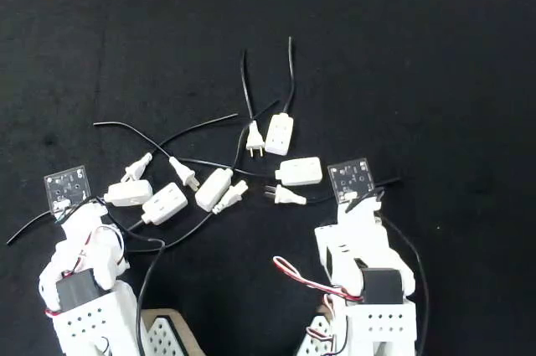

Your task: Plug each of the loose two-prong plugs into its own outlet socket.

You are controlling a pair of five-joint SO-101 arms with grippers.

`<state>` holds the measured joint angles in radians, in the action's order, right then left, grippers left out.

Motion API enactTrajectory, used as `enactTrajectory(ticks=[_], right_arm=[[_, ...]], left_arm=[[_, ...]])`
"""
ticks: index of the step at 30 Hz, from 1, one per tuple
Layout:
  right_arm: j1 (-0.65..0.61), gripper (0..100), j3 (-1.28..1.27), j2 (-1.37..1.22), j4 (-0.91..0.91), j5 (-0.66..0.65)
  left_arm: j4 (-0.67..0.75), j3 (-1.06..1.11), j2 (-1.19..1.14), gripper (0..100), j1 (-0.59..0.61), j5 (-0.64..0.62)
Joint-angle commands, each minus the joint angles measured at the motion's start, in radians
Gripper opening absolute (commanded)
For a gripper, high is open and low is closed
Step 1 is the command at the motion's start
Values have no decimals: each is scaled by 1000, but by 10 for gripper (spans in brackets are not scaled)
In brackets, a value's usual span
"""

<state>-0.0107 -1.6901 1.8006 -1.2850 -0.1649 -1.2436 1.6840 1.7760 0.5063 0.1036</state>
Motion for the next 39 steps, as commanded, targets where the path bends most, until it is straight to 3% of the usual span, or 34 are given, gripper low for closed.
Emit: enactTrajectory(ticks=[1,31,39], right_arm=[[8,13,4,62,-5,5],[8,13,4,62,-5,5],[8,13,4,62,-5,5]], left_arm=[[-3,18,3,47,10,6],[-3,18,3,48,10,9],[5,18,3,50,-199,9]])
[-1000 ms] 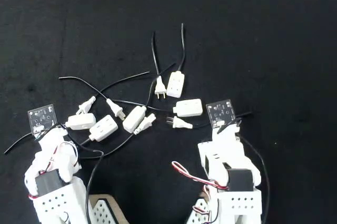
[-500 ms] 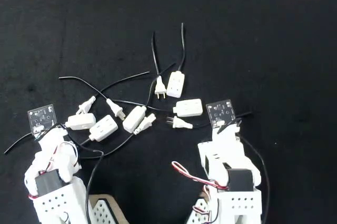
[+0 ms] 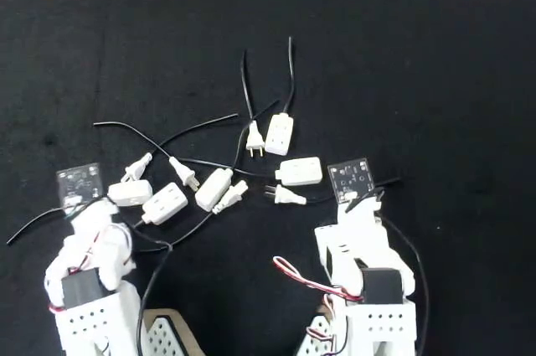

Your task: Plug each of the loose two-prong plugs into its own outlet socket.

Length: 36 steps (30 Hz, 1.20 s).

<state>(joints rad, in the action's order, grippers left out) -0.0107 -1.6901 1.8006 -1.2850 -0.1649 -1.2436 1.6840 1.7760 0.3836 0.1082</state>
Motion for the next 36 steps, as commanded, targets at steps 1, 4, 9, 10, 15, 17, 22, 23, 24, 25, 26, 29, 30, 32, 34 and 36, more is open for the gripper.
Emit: enactTrajectory(ticks=[1,4,9,10,15,17,22,23,24,25,26,29,30,32,34,36], right_arm=[[8,13,4,62,-5,5],[8,13,4,62,-5,5],[8,13,4,62,-5,5],[8,13,4,62,-5,5],[8,13,4,62,-5,5],[8,13,4,62,-5,5],[8,13,4,62,-5,5],[3,13,4,62,-5,5],[3,15,4,62,-5,5],[3,15,4,62,-5,5],[3,15,4,62,-5,5],[0,15,4,62,0,9],[-5,15,4,62,0,6],[-29,15,4,62,-5,9],[-60,14,4,62,-5,11],[-95,14,4,62,-5,6]], left_arm=[[5,18,3,50,-108,2],[-3,18,3,48,-217,2],[5,18,3,50,-386,0],[5,18,3,50,-420,0],[-8,-5,3,48,-544,74],[-6,-27,3,48,-576,149],[-5,-24,3,50,-576,344],[-2,-25,3,51,-579,399],[-2,-28,3,51,-585,457],[6,-35,3,51,-587,506],[23,-45,3,48,-581,543],[34,-82,3,48,-576,534],[34,-101,3,48,-576,517],[34,-159,-5,48,-576,479],[34,-232,-6,47,-578,413],[57,-300,-8,47,-578,341]])
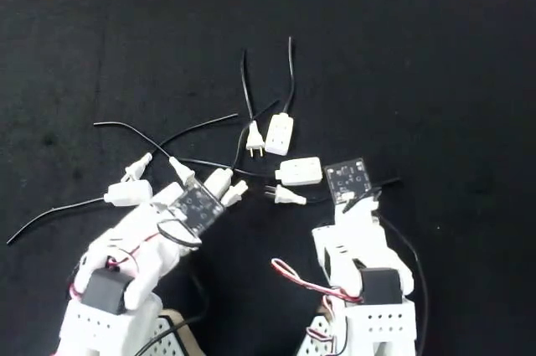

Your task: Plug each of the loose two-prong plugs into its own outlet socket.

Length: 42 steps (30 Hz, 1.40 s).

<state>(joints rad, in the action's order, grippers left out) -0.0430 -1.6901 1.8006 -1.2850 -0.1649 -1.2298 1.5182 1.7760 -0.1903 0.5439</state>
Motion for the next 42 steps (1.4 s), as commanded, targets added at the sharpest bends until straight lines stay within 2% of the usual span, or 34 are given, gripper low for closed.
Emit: enactTrajectory(ticks=[1,4,9,11,14,17,19,24,29,33,36,42], right_arm=[[-80,15,4,62,0,5],[-141,15,5,62,15,-63],[-117,13,5,56,15,-428],[-83,13,5,54,9,-517],[-61,13,5,58,6,-512],[-57,15,5,58,8,-514],[-57,15,5,58,8,-514],[-29,15,7,61,15,-514],[3,16,13,53,52,-512],[5,16,47,50,58,-506],[3,16,124,13,58,-436],[0,16,367,-366,167,-387]], left_arm=[[63,-163,-11,47,-4,-123],[120,-245,-83,48,-4,-193],[213,-358,-402,51,-4,-250],[215,-426,-559,51,-8,-249],[187,-562,-790,54,-5,-247],[49,-765,-1031,149,4,-181],[-46,-894,-1189,191,42,-230],[-103,-1010,-1462,165,108,-207],[-152,-978,-1372,118,105,-149],[-120,-877,-1165,116,173,-164],[-110,-750,-977,116,232,-118],[77,-440,-678,116,384,-94]])
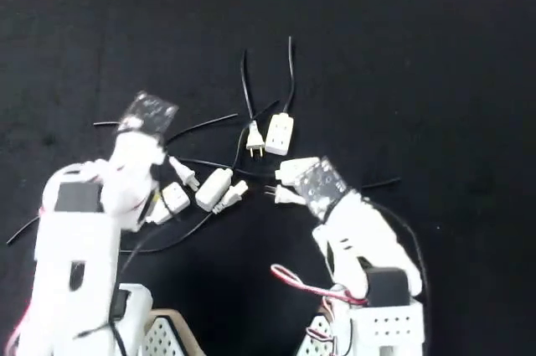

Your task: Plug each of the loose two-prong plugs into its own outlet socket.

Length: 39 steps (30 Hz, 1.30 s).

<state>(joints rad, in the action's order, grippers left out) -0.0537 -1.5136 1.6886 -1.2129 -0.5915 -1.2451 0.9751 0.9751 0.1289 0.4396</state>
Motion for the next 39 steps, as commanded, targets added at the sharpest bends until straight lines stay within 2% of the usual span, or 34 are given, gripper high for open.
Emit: enactTrajectory(ticks=[1,6,10,13,15,25,31,39], right_arm=[[-6,16,239,-343,126,57],[-196,15,475,-768,201,153],[-313,17,651,-1040,213,333],[-373,65,768,-1205,209,483],[-388,106,849,-1310,224,525],[-365,99,1365,-1900,216,456],[-370,98,1639,-2170,120,456],[-272,100,1882,-2339,-52,460]], left_arm=[[107,142,150,116,79,11],[114,254,219,116,142,21],[120,325,245,116,185,61],[138,389,278,116,206,84],[160,444,315,116,205,109],[173,668,638,116,200,167],[34,708,853,116,205,166],[52,711,842,116,206,167]])
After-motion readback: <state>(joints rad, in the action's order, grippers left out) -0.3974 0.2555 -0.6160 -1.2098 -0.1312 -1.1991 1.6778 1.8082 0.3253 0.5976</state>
